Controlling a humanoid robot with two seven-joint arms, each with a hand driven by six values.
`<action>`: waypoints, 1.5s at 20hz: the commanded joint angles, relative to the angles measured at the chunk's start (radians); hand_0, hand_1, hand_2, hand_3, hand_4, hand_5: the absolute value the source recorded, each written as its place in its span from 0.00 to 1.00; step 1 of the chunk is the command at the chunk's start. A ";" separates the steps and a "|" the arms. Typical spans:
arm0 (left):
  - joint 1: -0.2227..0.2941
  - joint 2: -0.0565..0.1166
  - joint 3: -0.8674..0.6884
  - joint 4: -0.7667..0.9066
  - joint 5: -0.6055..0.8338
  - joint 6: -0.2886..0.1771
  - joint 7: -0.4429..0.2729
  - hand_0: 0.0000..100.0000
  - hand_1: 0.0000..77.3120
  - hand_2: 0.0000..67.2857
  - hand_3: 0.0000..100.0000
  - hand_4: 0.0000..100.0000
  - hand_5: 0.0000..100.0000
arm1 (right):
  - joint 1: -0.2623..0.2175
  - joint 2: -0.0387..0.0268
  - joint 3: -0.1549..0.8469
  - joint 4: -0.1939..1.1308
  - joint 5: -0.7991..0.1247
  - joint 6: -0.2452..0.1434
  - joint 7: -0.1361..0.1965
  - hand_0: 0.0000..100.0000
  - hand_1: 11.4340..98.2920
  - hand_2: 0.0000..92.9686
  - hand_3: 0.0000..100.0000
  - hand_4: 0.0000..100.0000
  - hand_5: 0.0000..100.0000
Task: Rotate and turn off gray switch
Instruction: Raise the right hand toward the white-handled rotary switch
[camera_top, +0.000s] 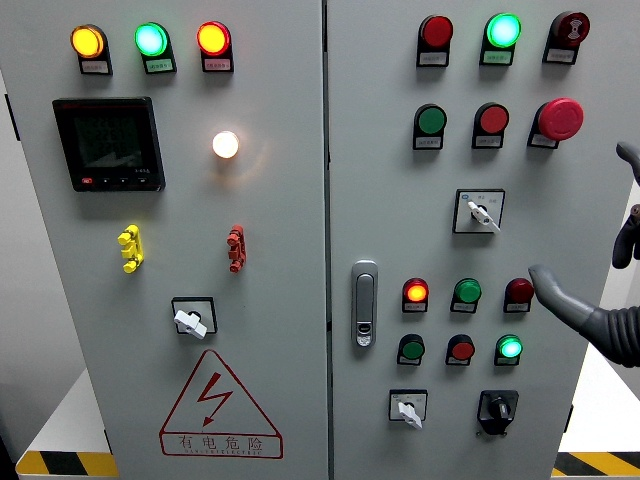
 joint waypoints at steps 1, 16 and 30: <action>0.001 0.000 -0.001 0.000 0.000 0.000 -0.002 0.00 0.00 0.15 0.21 0.12 0.13 | -0.001 0.0005 -0.004 0.000 0.000 -0.001 0.000 0.00 0.50 0.17 0.90 0.86 1.00; 0.006 -0.002 -0.001 0.000 0.000 0.000 0.000 0.00 0.00 0.15 0.21 0.12 0.13 | 0.027 0.0051 -0.015 -0.078 0.011 -0.003 -0.052 0.00 0.44 0.43 0.89 0.85 1.00; 0.029 0.000 -0.001 0.000 0.000 0.000 0.000 0.00 0.00 0.15 0.21 0.12 0.13 | 0.125 0.0082 -0.039 -0.205 0.018 -0.006 -0.098 0.00 0.40 0.62 0.92 0.85 1.00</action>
